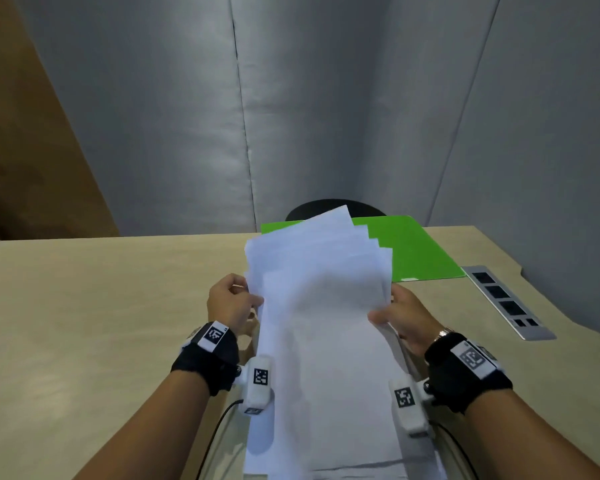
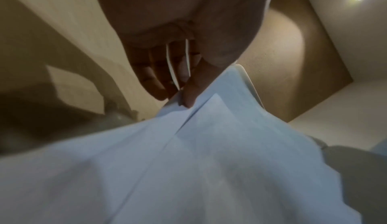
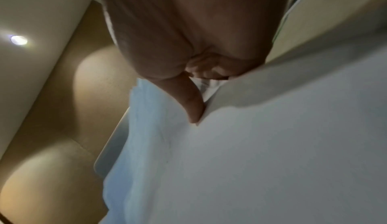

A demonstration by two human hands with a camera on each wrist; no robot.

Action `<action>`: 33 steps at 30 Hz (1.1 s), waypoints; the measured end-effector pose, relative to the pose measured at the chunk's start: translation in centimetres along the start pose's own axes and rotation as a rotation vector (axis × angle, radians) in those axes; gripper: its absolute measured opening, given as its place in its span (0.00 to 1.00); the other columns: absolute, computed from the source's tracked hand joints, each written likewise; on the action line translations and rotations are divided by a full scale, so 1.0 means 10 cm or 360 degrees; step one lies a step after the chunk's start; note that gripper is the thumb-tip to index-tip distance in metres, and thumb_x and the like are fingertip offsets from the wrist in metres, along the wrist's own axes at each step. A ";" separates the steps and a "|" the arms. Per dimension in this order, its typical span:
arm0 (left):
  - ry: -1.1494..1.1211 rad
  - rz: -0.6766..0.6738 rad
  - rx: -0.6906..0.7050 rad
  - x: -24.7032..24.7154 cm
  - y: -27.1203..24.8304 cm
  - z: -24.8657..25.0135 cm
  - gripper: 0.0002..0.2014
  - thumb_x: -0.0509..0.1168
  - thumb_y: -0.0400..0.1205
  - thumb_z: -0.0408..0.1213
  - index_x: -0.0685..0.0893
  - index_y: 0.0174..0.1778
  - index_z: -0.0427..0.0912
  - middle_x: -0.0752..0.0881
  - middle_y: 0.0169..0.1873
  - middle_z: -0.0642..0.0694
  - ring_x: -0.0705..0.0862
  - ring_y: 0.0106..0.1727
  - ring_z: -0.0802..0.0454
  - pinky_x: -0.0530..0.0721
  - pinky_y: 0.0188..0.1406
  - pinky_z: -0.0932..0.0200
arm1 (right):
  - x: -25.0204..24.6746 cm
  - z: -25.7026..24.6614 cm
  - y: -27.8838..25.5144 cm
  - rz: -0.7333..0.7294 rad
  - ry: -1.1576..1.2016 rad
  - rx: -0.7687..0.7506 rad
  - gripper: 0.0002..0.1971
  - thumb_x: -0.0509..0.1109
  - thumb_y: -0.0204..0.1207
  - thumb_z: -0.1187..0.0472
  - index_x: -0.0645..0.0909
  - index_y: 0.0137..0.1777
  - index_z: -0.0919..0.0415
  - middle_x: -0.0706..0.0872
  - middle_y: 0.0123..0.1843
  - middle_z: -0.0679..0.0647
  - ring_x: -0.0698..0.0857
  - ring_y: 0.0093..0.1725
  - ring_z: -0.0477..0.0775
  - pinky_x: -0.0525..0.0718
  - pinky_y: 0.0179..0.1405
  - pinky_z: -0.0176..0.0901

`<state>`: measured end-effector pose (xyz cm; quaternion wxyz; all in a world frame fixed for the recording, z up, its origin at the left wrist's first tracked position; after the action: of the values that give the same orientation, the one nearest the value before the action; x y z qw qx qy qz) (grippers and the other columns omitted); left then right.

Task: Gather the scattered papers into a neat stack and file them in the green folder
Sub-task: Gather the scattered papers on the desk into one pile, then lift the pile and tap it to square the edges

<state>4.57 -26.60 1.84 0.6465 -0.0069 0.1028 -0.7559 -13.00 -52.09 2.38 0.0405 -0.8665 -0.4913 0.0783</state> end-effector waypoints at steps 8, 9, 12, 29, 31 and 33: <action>-0.0465 -0.0243 0.0058 0.17 0.20 0.32 0.06 0.70 0.81 0.41 0.90 0.48 0.44 0.89 0.44 0.45 0.85 0.40 0.46 0.81 0.39 0.55 | -0.15 -0.01 0.10 -0.0008 0.0074 -0.0026 0.24 0.67 0.53 0.74 0.85 0.53 0.68 0.90 0.52 0.73 0.86 0.45 0.61 0.84 0.46 0.55; -0.0449 -0.0200 0.0093 0.18 0.23 0.35 0.05 0.72 0.81 0.40 0.90 0.47 0.43 0.88 0.42 0.44 0.83 0.38 0.47 0.80 0.36 0.58 | -0.15 0.00 0.11 -0.0030 0.0079 -0.0013 0.24 0.67 0.53 0.74 0.85 0.53 0.68 0.90 0.53 0.71 0.87 0.45 0.62 0.85 0.47 0.56; -0.0447 0.0004 0.0210 0.15 0.30 0.45 0.06 0.75 0.77 0.28 0.91 0.49 0.35 0.89 0.40 0.40 0.84 0.38 0.46 0.82 0.35 0.59 | -0.13 0.03 0.12 -0.0092 0.0092 0.0036 0.29 0.68 0.51 0.75 0.84 0.58 0.70 0.91 0.54 0.69 0.88 0.45 0.63 0.87 0.49 0.56; -0.0260 0.0265 0.0211 -0.07 0.36 0.46 0.23 0.76 0.70 0.56 0.77 0.53 0.50 0.89 0.53 0.40 0.88 0.46 0.42 0.89 0.49 0.41 | -0.14 0.00 0.13 -0.0017 0.0138 0.0006 0.22 0.66 0.67 0.86 0.85 0.55 0.66 0.91 0.51 0.65 0.88 0.47 0.63 0.86 0.51 0.55; -0.0354 -0.0015 -0.0194 0.01 0.27 0.26 0.29 0.65 0.76 0.67 0.77 0.62 0.47 0.87 0.50 0.44 0.85 0.39 0.47 0.87 0.38 0.49 | -0.17 -0.10 0.13 0.0041 0.0216 -0.0076 0.22 0.66 0.67 0.87 0.85 0.53 0.64 0.93 0.44 0.58 0.88 0.43 0.60 0.88 0.44 0.48; -0.0489 -0.0489 -0.0537 0.13 0.10 0.07 0.38 0.55 0.75 0.76 0.83 0.62 0.45 0.82 0.41 0.47 0.80 0.31 0.49 0.78 0.30 0.57 | -0.20 -0.21 0.14 0.0095 0.0290 -0.0172 0.22 0.66 0.68 0.86 0.84 0.56 0.65 0.93 0.43 0.53 0.89 0.42 0.55 0.89 0.41 0.41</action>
<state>5.45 -28.14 2.21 0.5219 -0.2446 0.1257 -0.8074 -12.42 -54.50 4.45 0.0357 -0.8853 -0.4630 -0.0263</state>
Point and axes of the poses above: each hand's wrist, its own y-axis towards the middle knuckle, its own x-axis out of the palm, z = x × y, the point moved 5 cm from there along y, towards the middle knuckle
